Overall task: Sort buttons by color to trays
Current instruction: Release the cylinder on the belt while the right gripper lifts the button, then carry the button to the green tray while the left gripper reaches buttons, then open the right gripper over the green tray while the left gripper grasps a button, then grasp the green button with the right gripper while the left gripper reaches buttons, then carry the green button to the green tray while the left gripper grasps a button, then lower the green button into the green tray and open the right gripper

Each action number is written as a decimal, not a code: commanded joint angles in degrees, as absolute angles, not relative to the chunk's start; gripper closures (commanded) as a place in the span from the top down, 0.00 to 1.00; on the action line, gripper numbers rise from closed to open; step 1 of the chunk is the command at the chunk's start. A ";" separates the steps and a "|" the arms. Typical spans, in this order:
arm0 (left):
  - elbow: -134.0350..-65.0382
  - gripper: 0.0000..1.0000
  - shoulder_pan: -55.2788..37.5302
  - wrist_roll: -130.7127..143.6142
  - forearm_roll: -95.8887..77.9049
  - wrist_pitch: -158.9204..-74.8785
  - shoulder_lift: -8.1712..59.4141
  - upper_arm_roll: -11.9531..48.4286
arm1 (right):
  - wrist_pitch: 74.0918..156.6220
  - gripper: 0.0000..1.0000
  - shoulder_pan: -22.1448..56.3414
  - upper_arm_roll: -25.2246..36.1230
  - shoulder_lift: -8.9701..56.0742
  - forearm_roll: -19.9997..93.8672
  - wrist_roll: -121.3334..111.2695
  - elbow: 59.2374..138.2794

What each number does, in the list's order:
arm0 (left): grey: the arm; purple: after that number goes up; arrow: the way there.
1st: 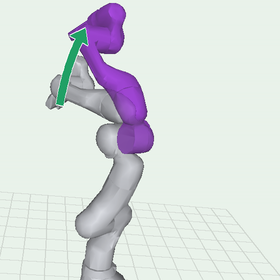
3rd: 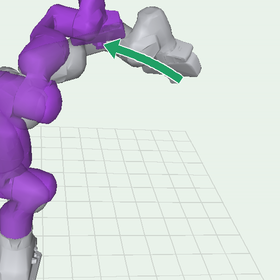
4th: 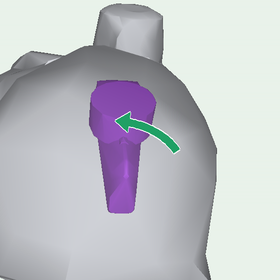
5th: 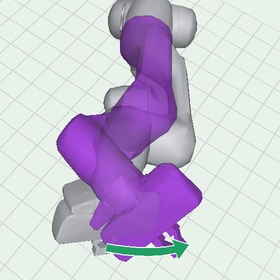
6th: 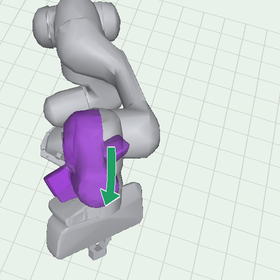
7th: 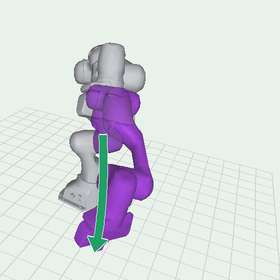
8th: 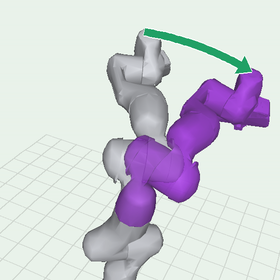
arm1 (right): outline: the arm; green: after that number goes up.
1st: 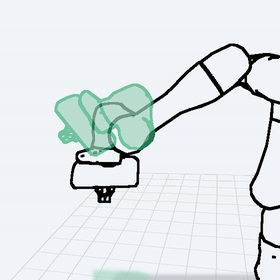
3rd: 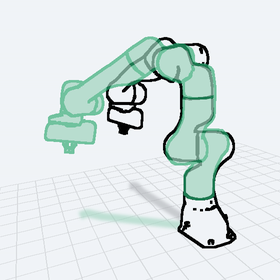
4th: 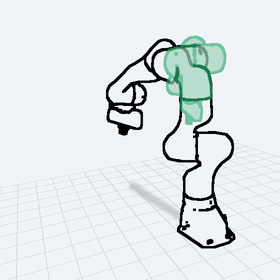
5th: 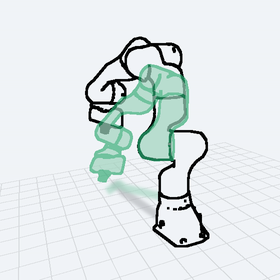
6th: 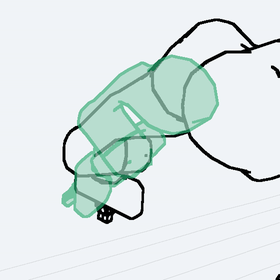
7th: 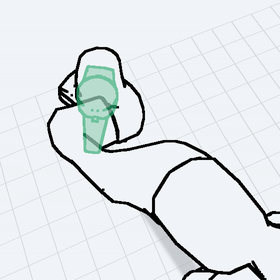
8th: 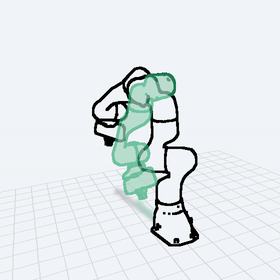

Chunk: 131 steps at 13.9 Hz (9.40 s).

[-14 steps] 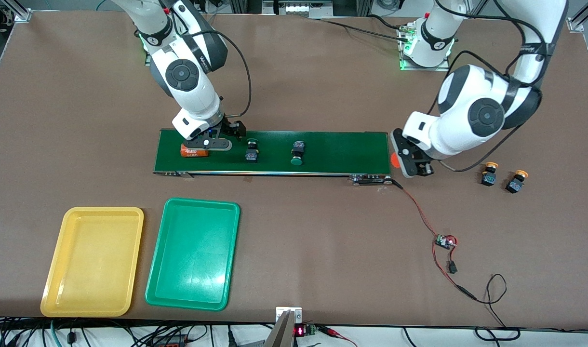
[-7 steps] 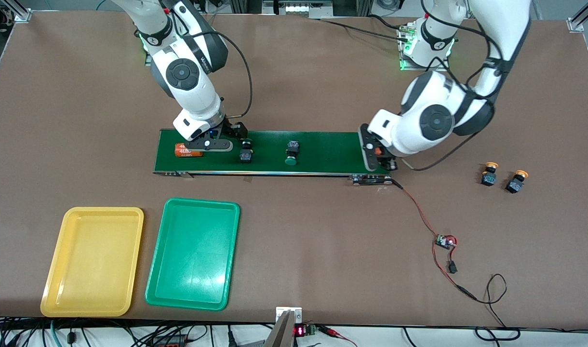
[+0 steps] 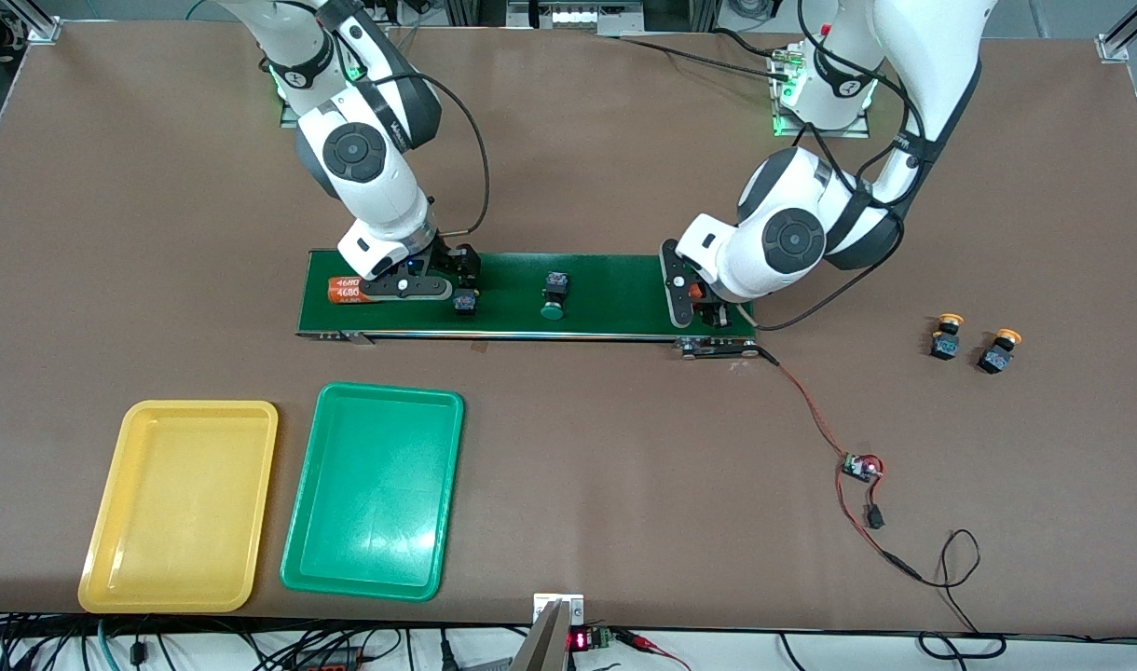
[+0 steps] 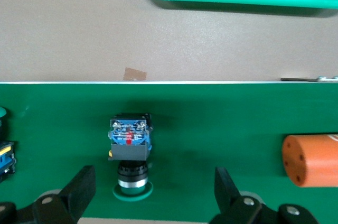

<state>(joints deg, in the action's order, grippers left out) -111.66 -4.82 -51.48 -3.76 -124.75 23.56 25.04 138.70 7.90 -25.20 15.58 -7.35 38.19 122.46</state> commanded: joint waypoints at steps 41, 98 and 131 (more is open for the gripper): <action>-118.64 1.00 -3.25 -28.65 5.43 -141.31 27.60 -15.64 | 135.57 0.03 10.73 -5.27 43.49 -9.75 20.30 80.68; -109.86 1.00 -5.63 8.83 -4.23 -116.11 18.37 6.88 | 140.62 0.69 14.86 -11.08 18.19 -5.01 31.64 124.28; -110.48 1.00 12.04 -52.56 5.37 -138.86 34.18 -8.79 | 150.91 0.88 13.71 -5.45 48.08 -5.45 19.60 84.73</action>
<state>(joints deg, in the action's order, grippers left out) -110.84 11.02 -50.45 8.25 -138.51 32.72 -9.28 150.23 13.12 -5.91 47.35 -5.74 20.27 85.81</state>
